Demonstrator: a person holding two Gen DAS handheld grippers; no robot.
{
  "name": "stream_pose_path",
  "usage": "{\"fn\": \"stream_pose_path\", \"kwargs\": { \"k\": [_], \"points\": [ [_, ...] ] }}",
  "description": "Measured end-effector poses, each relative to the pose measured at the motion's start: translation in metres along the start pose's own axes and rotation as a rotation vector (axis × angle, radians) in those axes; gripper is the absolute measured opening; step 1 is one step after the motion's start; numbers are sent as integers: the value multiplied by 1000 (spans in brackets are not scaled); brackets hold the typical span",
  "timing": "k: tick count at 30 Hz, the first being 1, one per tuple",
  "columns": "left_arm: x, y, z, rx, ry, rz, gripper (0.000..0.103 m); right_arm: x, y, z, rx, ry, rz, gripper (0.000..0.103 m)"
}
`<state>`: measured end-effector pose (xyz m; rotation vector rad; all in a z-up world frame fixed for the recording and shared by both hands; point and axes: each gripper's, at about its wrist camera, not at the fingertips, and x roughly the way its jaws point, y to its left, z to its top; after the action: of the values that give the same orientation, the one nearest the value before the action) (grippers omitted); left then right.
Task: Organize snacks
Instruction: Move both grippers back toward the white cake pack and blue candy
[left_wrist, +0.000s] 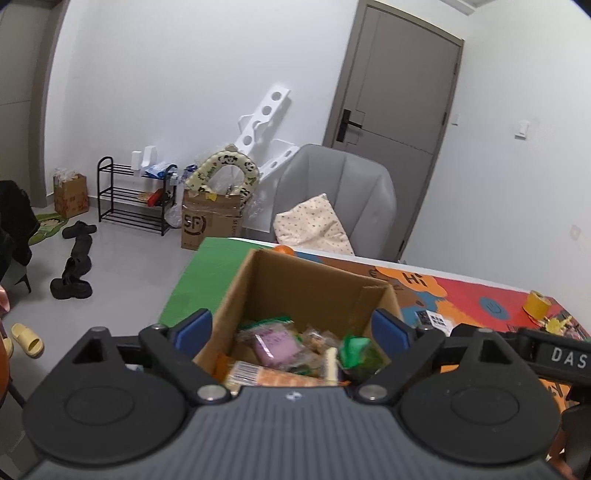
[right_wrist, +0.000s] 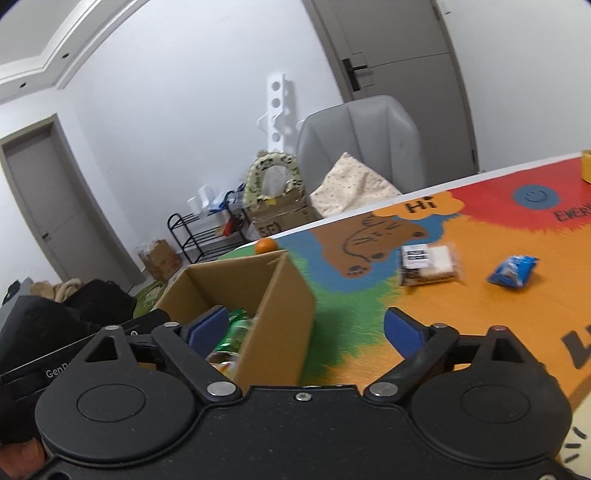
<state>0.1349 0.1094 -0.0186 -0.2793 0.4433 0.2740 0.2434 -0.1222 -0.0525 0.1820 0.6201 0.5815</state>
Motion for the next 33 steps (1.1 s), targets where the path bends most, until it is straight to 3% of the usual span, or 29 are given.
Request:
{"fn": "stream_pose_path", "kwargs": {
  "k": [18, 33],
  "points": [
    [9, -86, -16, 89, 40, -101, 95, -34, -86, -1, 92, -6, -86, 100],
    [35, -146, -18, 157, 76, -144, 95, -30, -146, 5, 167, -15, -124, 100]
  ]
}}
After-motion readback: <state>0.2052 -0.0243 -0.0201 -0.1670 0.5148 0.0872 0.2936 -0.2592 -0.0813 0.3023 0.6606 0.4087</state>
